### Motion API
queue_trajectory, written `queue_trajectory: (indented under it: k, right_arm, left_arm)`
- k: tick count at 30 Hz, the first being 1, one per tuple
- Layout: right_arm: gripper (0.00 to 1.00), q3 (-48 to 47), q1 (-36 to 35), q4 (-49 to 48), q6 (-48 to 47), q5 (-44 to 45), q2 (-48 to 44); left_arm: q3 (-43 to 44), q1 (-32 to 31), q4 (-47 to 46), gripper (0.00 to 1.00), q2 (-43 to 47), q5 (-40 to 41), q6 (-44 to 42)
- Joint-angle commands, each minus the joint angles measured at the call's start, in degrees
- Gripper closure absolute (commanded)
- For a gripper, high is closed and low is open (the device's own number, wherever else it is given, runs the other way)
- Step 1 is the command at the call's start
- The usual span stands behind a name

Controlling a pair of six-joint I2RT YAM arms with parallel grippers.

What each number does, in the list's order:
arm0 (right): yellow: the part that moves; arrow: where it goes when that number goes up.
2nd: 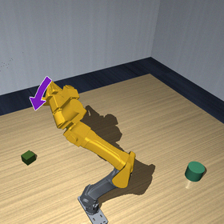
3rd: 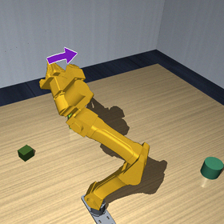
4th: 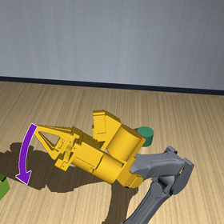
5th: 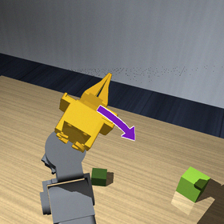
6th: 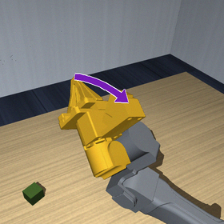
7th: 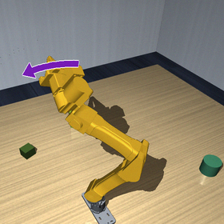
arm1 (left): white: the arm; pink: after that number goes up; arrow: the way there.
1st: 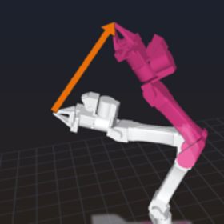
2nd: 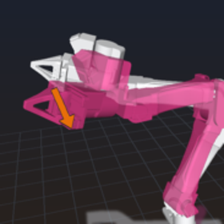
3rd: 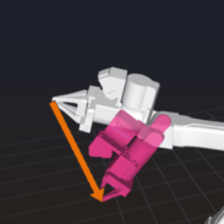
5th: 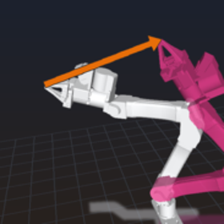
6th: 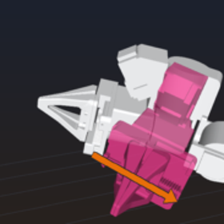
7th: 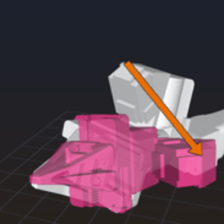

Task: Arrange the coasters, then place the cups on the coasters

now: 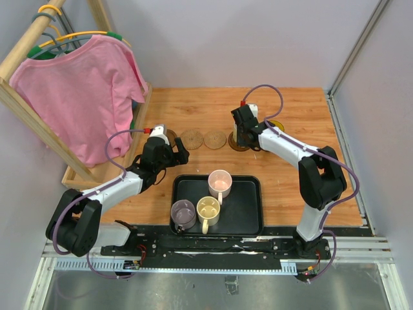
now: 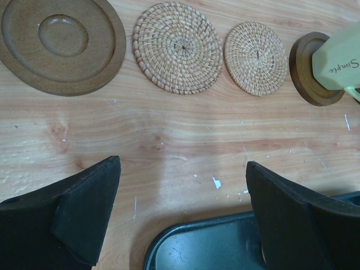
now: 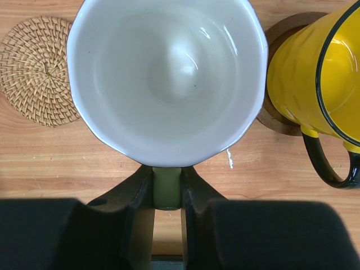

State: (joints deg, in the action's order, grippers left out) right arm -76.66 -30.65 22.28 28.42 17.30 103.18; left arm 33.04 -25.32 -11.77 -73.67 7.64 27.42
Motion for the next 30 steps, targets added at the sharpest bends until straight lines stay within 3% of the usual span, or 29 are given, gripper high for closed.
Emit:
queue_trajectory:
  k: [1,5,13,22,30]
  right_arm:
    - [0.89,0.3,-0.4,1.6,-0.5,1.2,-1.9]
    - [0.80,0.3,-0.6,1.6,-0.7,0.4,-1.8]
    - [0.50,1.2,-1.2,1.6,-0.2,0.1,-2.3]
    - [0.47,3.4,-2.8,1.9,0.7,-0.2,-4.9]
    - [0.38,8.2,-6.2,1.8,0.7,2.7,-15.1]
  left_arm:
    - [-0.3,-0.5,-1.6,0.03,-0.5,-0.3,0.3]
    - [-0.4,-0.5,-1.6,0.03,-0.6,-0.2,0.4]
    - [-0.5,-0.5,-1.7,0.03,-0.5,-0.2,0.5]
    - [-0.6,-0.5,-1.9,0.03,-0.1,-1.0,0.0]
    - [-0.5,-0.5,-3.1,0.01,1.9,-4.6,-2.4]
